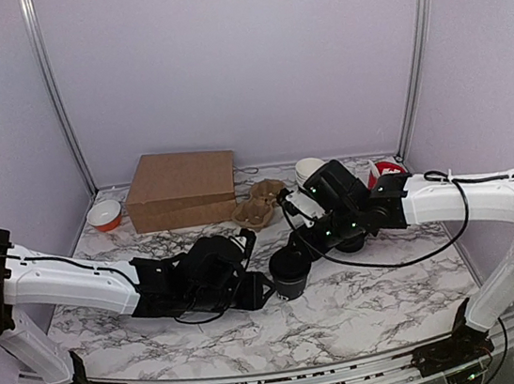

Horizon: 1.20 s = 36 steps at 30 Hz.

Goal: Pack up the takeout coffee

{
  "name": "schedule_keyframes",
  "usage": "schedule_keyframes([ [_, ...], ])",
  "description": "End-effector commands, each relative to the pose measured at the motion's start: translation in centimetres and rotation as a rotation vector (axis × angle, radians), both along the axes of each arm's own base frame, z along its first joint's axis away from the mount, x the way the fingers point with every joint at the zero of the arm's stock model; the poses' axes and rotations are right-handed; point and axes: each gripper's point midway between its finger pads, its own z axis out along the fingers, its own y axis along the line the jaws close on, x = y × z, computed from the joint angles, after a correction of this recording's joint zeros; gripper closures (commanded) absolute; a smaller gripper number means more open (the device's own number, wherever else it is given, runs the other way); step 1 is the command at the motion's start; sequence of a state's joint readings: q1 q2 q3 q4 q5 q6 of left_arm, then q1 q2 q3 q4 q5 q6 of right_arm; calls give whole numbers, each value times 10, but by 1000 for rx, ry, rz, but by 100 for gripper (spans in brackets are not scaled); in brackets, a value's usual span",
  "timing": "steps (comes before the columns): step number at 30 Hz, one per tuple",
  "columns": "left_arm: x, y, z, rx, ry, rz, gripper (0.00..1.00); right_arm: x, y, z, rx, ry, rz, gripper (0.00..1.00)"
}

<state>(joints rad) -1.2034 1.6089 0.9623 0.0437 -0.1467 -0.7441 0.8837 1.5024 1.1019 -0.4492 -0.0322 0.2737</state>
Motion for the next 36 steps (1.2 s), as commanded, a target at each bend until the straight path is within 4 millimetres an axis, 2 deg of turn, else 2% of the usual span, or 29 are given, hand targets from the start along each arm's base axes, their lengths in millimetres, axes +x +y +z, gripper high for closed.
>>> schedule_keyframes([
  [1, 2, 10, 8, 2, -28, 16, 67, 3, -1, 1, -70, -11, -11, 63],
  [6, 3, 13, 11, -2, -33, 20, 67, 3, -3, -1, -108, 8, -61, 66],
  [12, 8, 14, 19, -16, -40, 21, 66, -10, -1, -1, -84, 48, -151, 71],
  [20, 17, 17, 21, -23, -35, 26, 66, -35, 13, 4, 88, 120, -226, 69],
  [28, 22, 21, 21, -21, -34, 29, 66, -56, 25, 13, 224, 144, -230, 64],
  [36, 22, 22, 19, 12, -32, 15, 65, -45, -10, 37, 212, 36, -299, 57],
])
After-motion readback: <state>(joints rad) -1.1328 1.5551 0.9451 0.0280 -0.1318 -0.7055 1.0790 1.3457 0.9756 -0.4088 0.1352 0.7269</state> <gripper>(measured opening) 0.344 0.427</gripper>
